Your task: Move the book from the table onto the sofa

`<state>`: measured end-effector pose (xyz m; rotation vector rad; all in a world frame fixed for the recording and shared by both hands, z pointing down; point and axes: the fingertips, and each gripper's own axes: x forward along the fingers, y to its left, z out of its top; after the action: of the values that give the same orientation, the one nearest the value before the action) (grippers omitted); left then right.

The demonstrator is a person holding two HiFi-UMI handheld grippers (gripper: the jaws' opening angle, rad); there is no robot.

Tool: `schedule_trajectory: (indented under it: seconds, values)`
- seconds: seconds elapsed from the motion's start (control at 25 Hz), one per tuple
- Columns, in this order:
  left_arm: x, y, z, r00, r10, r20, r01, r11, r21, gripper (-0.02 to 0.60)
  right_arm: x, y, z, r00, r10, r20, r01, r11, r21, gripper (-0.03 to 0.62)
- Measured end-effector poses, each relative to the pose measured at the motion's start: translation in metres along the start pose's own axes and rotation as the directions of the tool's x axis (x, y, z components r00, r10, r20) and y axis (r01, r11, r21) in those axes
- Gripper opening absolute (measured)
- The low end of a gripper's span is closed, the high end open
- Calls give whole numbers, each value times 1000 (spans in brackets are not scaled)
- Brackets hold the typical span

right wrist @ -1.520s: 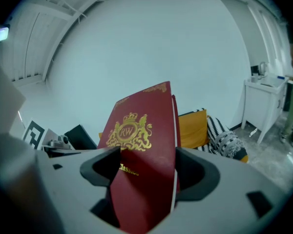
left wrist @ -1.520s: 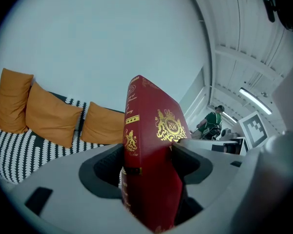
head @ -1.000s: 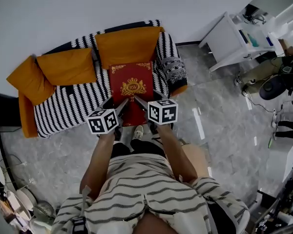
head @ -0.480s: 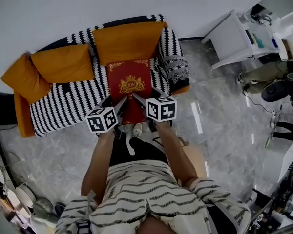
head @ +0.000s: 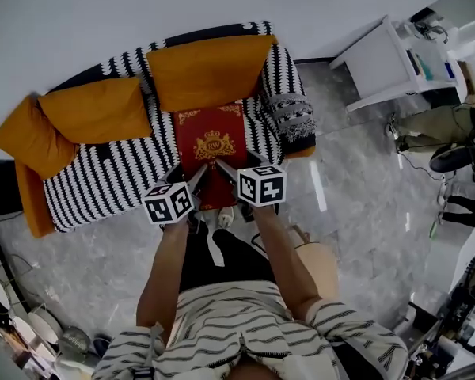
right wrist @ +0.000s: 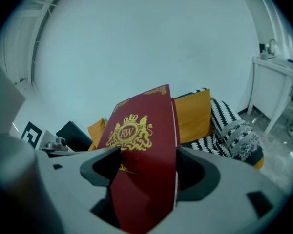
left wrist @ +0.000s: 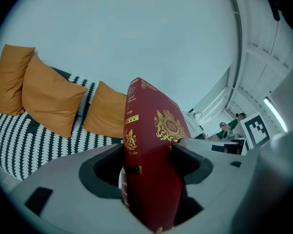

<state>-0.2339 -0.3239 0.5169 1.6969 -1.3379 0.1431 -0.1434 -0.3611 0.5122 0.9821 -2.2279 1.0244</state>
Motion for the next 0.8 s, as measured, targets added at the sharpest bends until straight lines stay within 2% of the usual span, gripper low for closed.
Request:
schedule_trajectory:
  seconds: [0.28,0.8]
  values:
    - [36,33,-6,999,-3,-38,3,1000,-8,311,42,-20,-11,1000,-22,-20,22,999,27,351]
    - [91,98,-42,994,30,-102,-34,999,-37,311,119,-53,-56,997,-28,-66,34,996,79,351]
